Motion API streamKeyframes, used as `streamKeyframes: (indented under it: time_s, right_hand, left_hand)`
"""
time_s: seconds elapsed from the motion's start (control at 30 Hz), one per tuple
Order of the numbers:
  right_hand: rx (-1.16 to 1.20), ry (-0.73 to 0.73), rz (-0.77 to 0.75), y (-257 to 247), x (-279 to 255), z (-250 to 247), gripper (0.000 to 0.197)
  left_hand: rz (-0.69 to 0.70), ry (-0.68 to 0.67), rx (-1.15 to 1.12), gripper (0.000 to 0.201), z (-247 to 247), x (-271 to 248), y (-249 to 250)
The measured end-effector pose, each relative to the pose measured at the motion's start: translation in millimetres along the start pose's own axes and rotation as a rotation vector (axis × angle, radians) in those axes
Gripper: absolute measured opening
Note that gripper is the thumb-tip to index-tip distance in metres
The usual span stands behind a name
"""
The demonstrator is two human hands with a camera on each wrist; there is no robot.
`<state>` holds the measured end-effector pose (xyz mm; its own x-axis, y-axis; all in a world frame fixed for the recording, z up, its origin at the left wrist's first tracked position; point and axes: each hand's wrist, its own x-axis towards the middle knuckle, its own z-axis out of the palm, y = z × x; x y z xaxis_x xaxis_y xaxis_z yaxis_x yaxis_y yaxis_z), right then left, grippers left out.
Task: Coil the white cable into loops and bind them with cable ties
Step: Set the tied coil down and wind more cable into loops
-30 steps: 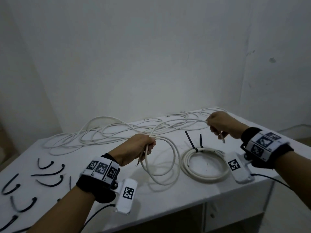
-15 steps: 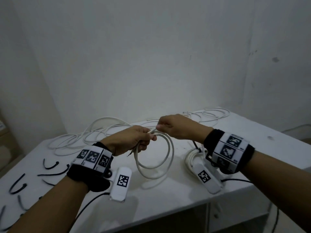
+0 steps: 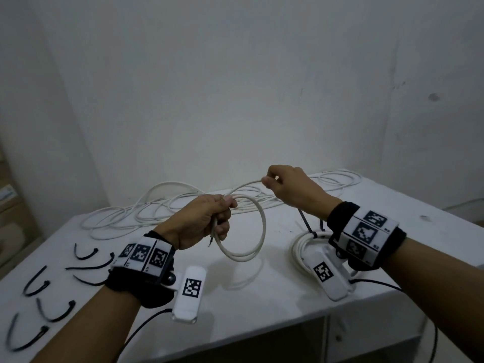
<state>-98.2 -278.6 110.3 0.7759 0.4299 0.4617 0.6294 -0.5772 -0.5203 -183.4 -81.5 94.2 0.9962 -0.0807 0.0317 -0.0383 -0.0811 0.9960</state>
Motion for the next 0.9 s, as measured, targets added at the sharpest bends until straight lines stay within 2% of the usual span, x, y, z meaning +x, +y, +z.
streamKeyframes:
  time_s: [0.2, 0.27, 0.4, 0.53, 0.63, 0.77, 0.9]
  right_hand:
    - [-0.046, 0.087, -0.033, 6.5, -1.7, -7.9, 0.027]
    - [-0.042, 0.051, -0.022, 10.5, -1.3, -8.0, 0.027]
    - [-0.024, -0.111, -0.019, 22.4, -6.8, -8.3, 0.022]
    - [0.024, -0.107, -0.036, 36.5, -16.6, -11.0, 0.010]
    - [0.080, -0.121, -0.062, 46.3, -26.9, -11.1, 0.021]
    - [0.020, -0.186, -0.143, 50.4, -35.8, -14.0, 0.027]
    - [-0.216, -0.226, -0.226, 49.9, -33.5, -19.1, 0.029]
  left_hand:
    - [-0.036, -0.034, 0.007, 0.027, 6.4, 0.7, 0.6]
    - [-0.047, -0.021, -0.044, 0.027, 7.1, 1.4, 2.4]
    - [-0.080, 0.040, -0.165, 0.029, -3.2, 2.1, 9.1]
    - [-0.077, 0.069, -0.279, 0.024, -18.3, -0.1, 16.2]
    - [-0.041, 0.124, -0.335, 0.025, -27.3, -0.8, 21.5]
    - [-0.016, 0.261, -0.184, 0.029, -33.0, 0.3, 22.3]
    - [-0.022, 0.297, -0.117, 0.029, -33.5, 1.2, 19.7]
